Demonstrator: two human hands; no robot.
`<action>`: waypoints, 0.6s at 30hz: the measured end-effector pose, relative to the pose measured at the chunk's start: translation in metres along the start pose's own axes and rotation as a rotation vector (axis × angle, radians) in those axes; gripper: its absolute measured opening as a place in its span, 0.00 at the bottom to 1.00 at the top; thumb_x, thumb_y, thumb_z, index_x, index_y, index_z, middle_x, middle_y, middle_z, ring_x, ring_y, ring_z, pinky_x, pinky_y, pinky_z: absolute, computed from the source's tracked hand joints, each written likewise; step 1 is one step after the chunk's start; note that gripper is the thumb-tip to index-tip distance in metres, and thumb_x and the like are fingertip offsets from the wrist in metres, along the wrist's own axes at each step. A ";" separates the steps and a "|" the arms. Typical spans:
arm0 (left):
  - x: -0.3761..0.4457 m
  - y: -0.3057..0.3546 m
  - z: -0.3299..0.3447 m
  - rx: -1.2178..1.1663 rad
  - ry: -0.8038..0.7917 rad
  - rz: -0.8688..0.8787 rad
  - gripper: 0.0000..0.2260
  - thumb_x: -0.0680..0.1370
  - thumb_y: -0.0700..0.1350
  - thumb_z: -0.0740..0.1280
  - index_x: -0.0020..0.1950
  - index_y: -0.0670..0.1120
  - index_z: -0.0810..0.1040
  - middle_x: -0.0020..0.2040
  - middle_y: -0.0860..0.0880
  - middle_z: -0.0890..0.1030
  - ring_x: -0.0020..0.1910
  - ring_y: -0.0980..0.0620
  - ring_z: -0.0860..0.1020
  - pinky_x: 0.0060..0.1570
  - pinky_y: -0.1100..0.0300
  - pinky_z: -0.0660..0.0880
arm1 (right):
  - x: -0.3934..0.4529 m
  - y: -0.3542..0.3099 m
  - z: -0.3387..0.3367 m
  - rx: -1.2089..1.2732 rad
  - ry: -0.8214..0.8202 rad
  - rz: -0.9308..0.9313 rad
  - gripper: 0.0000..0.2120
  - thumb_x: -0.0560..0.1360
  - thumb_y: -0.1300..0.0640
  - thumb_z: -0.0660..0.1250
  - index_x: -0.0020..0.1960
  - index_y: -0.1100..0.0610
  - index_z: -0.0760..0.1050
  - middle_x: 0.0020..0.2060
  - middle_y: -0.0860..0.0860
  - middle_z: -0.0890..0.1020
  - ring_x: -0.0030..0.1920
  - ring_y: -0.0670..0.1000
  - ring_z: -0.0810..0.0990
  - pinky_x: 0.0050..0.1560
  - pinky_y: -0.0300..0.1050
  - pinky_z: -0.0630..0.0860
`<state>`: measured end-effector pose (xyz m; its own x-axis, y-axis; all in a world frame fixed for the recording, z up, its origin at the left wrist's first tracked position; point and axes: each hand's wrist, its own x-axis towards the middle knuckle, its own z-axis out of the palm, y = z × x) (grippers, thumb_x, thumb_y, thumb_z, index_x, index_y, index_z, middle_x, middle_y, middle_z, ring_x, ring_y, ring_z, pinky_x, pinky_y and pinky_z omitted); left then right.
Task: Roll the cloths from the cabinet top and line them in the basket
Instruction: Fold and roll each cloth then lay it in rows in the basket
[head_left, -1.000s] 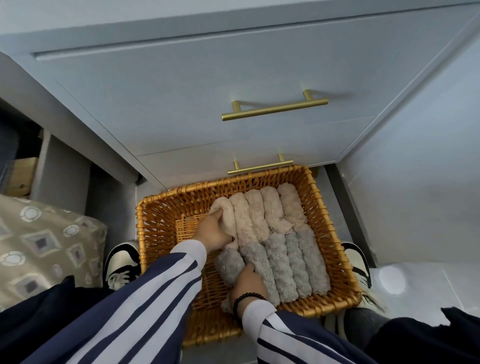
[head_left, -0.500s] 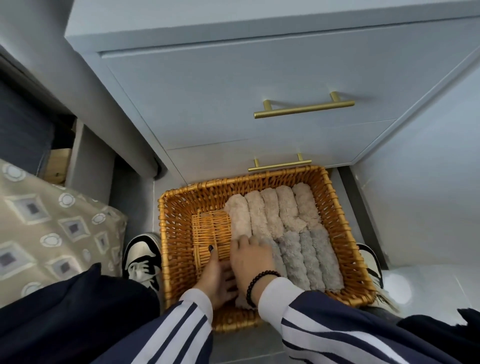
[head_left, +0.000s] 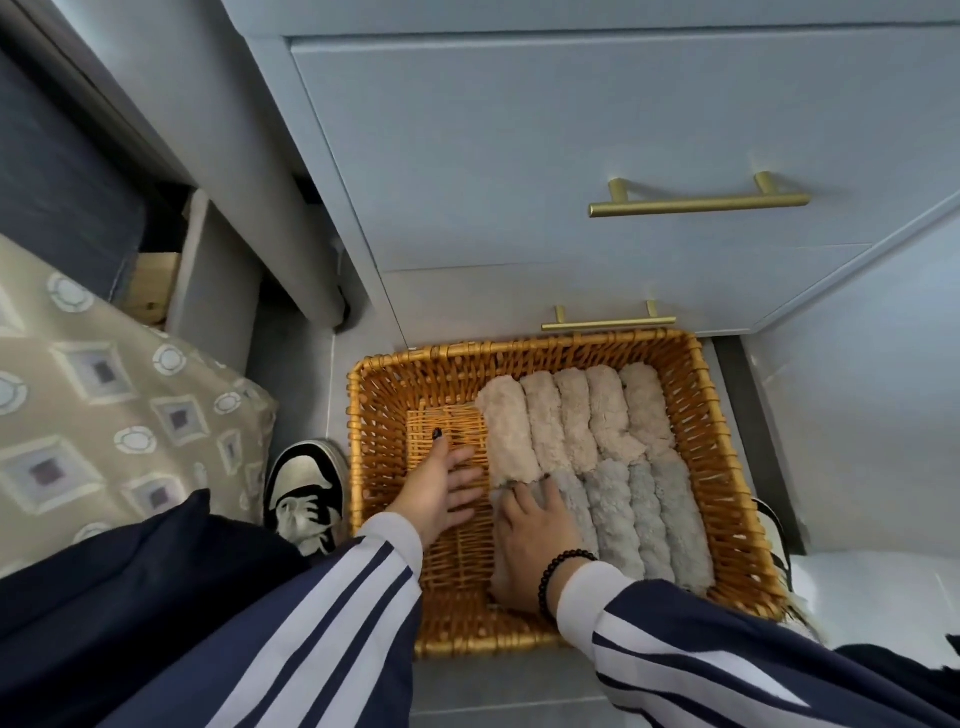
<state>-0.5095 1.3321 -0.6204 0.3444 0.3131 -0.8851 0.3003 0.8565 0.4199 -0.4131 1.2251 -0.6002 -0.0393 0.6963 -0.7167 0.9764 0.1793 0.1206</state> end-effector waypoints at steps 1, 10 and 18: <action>0.000 0.004 0.006 0.029 -0.021 0.013 0.28 0.81 0.63 0.43 0.74 0.52 0.65 0.72 0.44 0.70 0.69 0.41 0.70 0.68 0.44 0.63 | 0.001 -0.002 0.000 -0.014 -0.005 0.019 0.37 0.78 0.39 0.50 0.78 0.61 0.47 0.76 0.59 0.50 0.76 0.61 0.46 0.70 0.72 0.43; 0.001 0.027 0.042 0.305 -0.039 0.057 0.26 0.81 0.64 0.47 0.76 0.54 0.62 0.74 0.48 0.67 0.67 0.43 0.71 0.55 0.52 0.62 | 0.005 -0.002 0.003 -0.156 0.153 -0.194 0.23 0.81 0.51 0.54 0.74 0.59 0.61 0.73 0.62 0.61 0.74 0.65 0.53 0.72 0.63 0.47; -0.003 0.033 0.047 0.368 -0.045 0.095 0.26 0.82 0.61 0.42 0.77 0.54 0.59 0.76 0.47 0.63 0.75 0.44 0.61 0.70 0.46 0.55 | 0.012 -0.002 0.007 -0.168 -0.055 -0.094 0.27 0.82 0.48 0.50 0.78 0.58 0.51 0.77 0.60 0.53 0.76 0.63 0.48 0.72 0.66 0.45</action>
<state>-0.4588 1.3401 -0.5943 0.4221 0.3587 -0.8325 0.5618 0.6172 0.5508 -0.4144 1.2285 -0.6139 -0.1122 0.6333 -0.7657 0.9197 0.3579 0.1613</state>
